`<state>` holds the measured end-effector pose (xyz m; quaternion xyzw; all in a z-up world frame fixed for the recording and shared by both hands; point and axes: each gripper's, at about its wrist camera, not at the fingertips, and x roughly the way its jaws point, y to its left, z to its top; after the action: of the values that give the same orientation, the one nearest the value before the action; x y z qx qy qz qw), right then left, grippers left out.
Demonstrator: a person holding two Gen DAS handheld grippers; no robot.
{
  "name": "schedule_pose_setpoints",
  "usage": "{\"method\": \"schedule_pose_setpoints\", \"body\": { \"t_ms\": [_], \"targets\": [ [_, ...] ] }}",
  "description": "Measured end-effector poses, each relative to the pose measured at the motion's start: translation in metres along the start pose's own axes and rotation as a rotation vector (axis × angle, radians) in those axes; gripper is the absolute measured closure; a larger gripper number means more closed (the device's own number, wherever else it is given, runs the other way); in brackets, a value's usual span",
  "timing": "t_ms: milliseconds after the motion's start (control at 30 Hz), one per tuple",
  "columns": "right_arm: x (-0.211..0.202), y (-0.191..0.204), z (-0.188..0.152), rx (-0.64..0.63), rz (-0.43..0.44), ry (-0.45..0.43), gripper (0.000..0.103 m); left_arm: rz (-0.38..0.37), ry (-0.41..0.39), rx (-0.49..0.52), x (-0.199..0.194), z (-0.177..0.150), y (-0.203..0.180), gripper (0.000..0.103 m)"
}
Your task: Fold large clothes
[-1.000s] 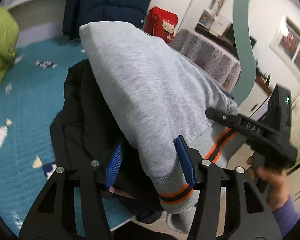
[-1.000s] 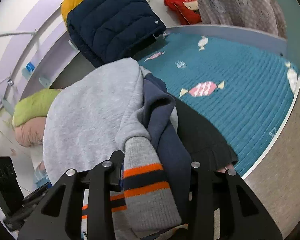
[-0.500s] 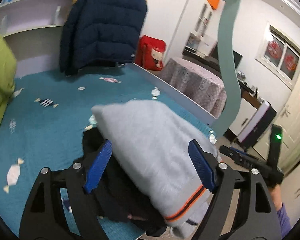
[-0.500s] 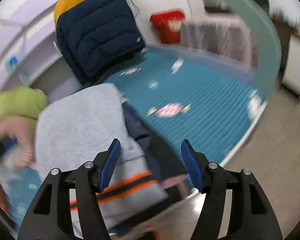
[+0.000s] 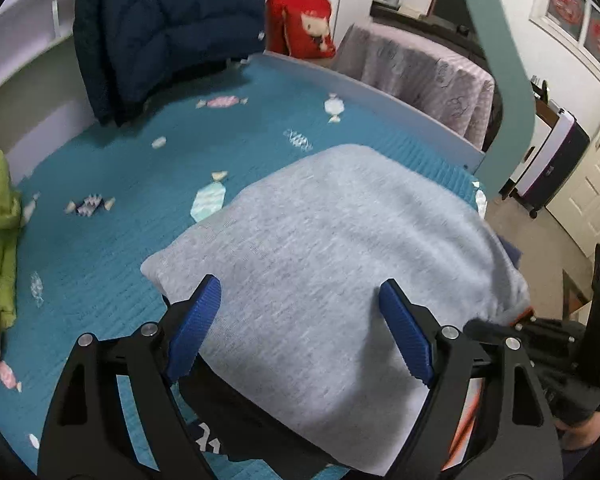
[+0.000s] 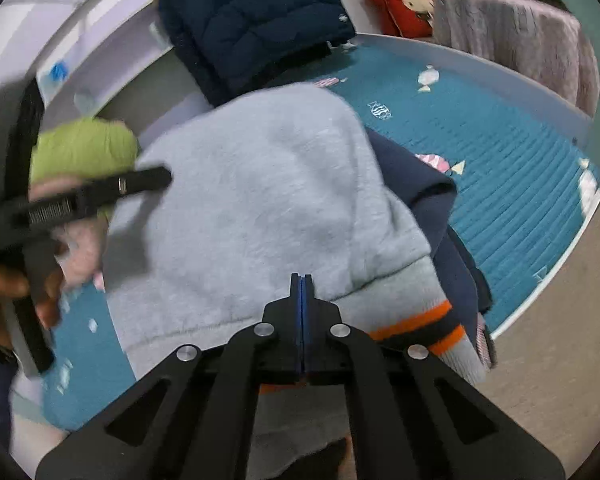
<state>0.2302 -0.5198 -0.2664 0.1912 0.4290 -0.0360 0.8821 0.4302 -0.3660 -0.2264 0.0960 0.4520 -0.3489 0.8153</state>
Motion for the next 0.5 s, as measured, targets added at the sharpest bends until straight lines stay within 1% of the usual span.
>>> {"method": "schedule_pose_setpoints", "body": {
  "t_ms": [100, 200, 300, 400, 433, 467, 500],
  "targets": [
    [0.011, 0.0, 0.015, -0.025, -0.053, 0.003, 0.103, -0.013, -0.002, -0.022, 0.012, 0.006, 0.01, 0.02],
    [0.023, -0.002, 0.023, -0.034, -0.057, 0.024, 0.103, 0.009, -0.002, -0.027, 0.025, 0.007, 0.016, 0.02],
    [0.027, -0.003, 0.021, -0.034, -0.058, 0.027, 0.103, 0.014, -0.018, -0.026, 0.031, 0.004, 0.017, 0.02],
    [0.025, 0.001, 0.018, -0.034, -0.074, 0.022, 0.103, 0.009, -0.039, -0.008, 0.025, 0.002, 0.015, 0.02],
    [0.022, 0.003, 0.017, -0.03, -0.076, 0.024, 0.103, -0.001, -0.056, 0.0, 0.02, 0.001, 0.014, 0.018],
    [0.019, 0.005, 0.017, -0.03, -0.081, 0.028, 0.103, -0.017, -0.075, 0.013, 0.015, -0.001, 0.012, 0.013],
    [0.016, 0.008, 0.017, -0.031, -0.086, 0.031, 0.103, -0.028, -0.093, 0.031, 0.01, -0.004, 0.009, 0.011]
  ]
}}
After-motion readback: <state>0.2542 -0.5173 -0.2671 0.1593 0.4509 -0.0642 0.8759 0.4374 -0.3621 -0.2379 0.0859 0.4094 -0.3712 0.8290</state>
